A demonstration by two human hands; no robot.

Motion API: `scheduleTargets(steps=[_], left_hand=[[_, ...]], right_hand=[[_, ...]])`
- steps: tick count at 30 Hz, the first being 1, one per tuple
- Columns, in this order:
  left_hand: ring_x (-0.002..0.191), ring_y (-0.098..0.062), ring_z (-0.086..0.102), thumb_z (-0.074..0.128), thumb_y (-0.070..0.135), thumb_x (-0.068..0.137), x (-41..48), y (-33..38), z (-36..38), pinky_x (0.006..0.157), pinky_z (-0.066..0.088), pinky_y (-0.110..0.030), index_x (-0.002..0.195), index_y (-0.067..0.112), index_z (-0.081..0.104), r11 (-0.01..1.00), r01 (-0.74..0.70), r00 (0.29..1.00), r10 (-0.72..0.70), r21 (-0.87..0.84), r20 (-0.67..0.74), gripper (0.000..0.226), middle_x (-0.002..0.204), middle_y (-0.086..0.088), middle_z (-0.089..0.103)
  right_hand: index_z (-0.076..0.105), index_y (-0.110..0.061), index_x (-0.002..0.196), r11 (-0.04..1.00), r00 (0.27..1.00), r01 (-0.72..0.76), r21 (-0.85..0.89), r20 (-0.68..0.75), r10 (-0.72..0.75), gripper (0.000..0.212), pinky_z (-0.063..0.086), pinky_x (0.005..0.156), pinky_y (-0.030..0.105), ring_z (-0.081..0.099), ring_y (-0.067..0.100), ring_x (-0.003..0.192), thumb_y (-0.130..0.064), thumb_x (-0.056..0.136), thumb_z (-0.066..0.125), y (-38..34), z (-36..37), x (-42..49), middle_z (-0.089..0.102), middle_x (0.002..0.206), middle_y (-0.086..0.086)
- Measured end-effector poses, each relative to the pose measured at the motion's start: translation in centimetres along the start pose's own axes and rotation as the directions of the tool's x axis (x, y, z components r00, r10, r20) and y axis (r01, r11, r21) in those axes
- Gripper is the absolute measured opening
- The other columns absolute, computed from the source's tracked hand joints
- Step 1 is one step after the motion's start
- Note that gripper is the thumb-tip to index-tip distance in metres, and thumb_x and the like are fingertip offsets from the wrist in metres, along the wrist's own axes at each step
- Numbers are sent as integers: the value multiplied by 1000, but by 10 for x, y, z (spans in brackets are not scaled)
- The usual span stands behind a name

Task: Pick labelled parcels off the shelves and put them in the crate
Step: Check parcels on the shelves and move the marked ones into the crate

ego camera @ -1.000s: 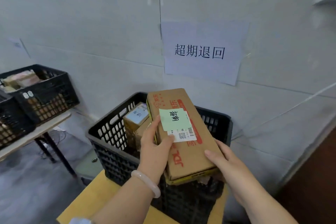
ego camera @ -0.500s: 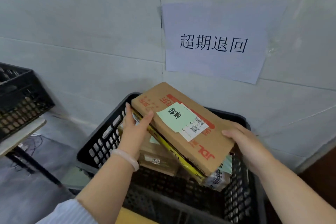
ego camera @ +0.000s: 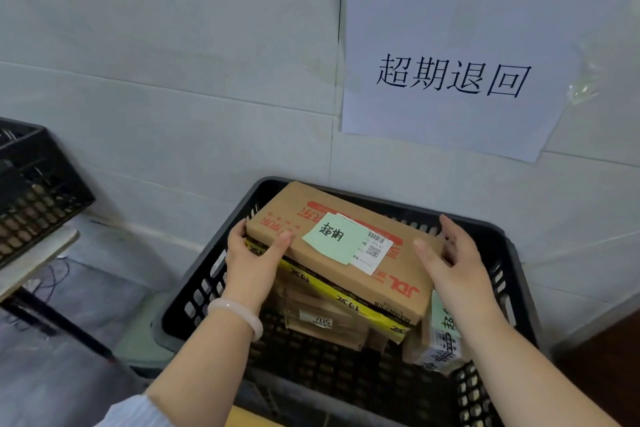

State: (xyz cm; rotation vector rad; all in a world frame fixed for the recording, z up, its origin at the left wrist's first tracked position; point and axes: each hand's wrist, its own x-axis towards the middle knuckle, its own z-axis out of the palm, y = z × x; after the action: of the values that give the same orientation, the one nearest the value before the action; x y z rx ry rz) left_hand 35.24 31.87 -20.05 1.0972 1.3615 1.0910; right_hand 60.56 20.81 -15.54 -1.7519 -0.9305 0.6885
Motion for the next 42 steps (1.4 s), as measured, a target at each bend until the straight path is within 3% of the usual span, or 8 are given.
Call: scheduleTargets(steps=[7,12,16,19,23,27,34,42], left_hand=[[138,-25,38,75,65,67,0,6,-2,112,35,-56,147,49,16,999,-13,1000,13,39,6,101,155,2,32],[142,-31,26,65,50,86,-14,18,4,113,30,-52,153,42,12,950,-86,990,115,302,-80,86,157,-6,18],[145,-31,16,56,58,88,-21,16,0,115,22,-56,140,46,43,497,-461,837,519,735,174,55,156,-6,24],[145,-27,23,34,71,85,-18,12,0,118,14,-58,133,46,53,228,-570,747,544,789,382,57,148,0,42],[151,-21,-2,13,80,78,-7,16,0,120,0,-56,150,51,14,161,-523,820,364,837,442,78,162,6,13],[149,-22,-19,30,77,86,0,24,6,119,0,-61,149,48,-16,86,-463,876,195,882,441,83,163,8,-13],[151,-20,-10,36,73,89,-25,38,-8,121,-2,-55,152,46,-5,113,-410,886,286,905,366,81,165,6,-8],[151,-20,-12,44,71,87,-149,6,-75,119,-10,-48,150,48,-8,184,-215,897,426,959,119,84,164,5,-14]], right_hand=[[48,-60,124,846,946,300,-441,248,-207,64,6,119,42,-5,-3,144,-78,63,48,5,1,-30,16,153,-29],[50,-53,131,687,923,383,-618,290,-254,46,4,117,38,7,6,145,-62,86,50,-18,0,-17,26,153,-24],[21,-51,147,593,862,482,-645,471,-189,67,-5,112,30,-8,-3,143,-67,87,45,-17,8,-22,5,154,-30],[14,-49,150,542,868,490,-683,436,-236,67,-5,117,33,-12,-2,142,-59,92,46,-8,14,-19,2,159,-24],[9,-41,153,425,853,521,-740,438,-284,69,-3,121,41,-5,12,149,-57,95,42,-9,23,-1,5,162,-13],[-5,-38,153,330,850,526,-784,470,-237,83,-6,120,46,-10,16,149,-65,91,42,-10,28,18,-7,163,-10],[-1,-39,154,335,791,609,-719,524,-316,84,-8,120,45,-13,13,149,-70,88,41,-29,28,-4,-7,163,-8],[-4,-43,152,329,525,848,-415,743,-415,88,-13,119,41,-20,6,146,-76,83,41,-37,66,-105,-11,161,-15]])
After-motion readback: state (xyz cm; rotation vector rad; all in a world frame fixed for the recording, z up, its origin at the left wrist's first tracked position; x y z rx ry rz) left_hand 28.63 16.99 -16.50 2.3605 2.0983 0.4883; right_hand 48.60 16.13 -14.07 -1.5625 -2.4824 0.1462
